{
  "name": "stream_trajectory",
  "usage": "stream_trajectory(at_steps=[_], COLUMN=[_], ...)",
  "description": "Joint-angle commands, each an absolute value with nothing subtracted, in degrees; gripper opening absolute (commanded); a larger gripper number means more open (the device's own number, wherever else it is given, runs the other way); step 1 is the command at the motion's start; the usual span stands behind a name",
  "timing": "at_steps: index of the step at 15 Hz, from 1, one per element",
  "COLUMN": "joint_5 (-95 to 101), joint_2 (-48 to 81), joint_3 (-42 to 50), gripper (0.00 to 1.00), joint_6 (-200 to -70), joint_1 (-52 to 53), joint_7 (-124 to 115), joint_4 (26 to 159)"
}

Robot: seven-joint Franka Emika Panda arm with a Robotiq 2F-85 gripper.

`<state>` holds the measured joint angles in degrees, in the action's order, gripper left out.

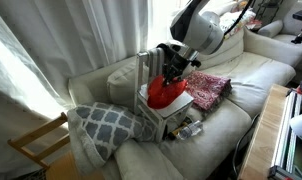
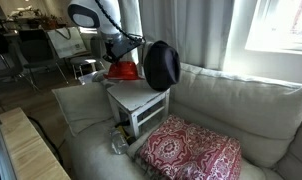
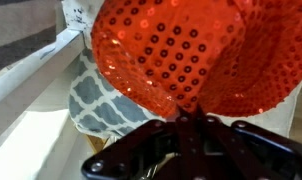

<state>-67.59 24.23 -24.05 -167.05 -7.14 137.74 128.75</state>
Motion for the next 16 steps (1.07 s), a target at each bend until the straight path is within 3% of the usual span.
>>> stream_trajectory(at_steps=[1, 10, 11, 12, 13, 16], joint_5=[-70.3, -69.4, -69.6, -70.2, -70.4, -70.8], joint_2=[26.4, 30.2, 30.5, 30.9, 31.0, 29.9], joint_3=[-24.8, -23.7, -23.8, -24.3, -24.7, -25.3], gripper=[0.01, 0.01, 0.06, 0.31, 0.31, 0.51], joint_6=[-170.2, -178.7, -179.7, -180.4, -180.7, -180.1], joint_1=[-7.2, -5.7, -5.8, -6.2, -6.4, -6.5], joint_7=[140.6, 138.1, 137.9, 138.0, 138.0, 137.3], joint_4=[128.9, 129.7, 129.7, 129.3, 129.1, 129.0])
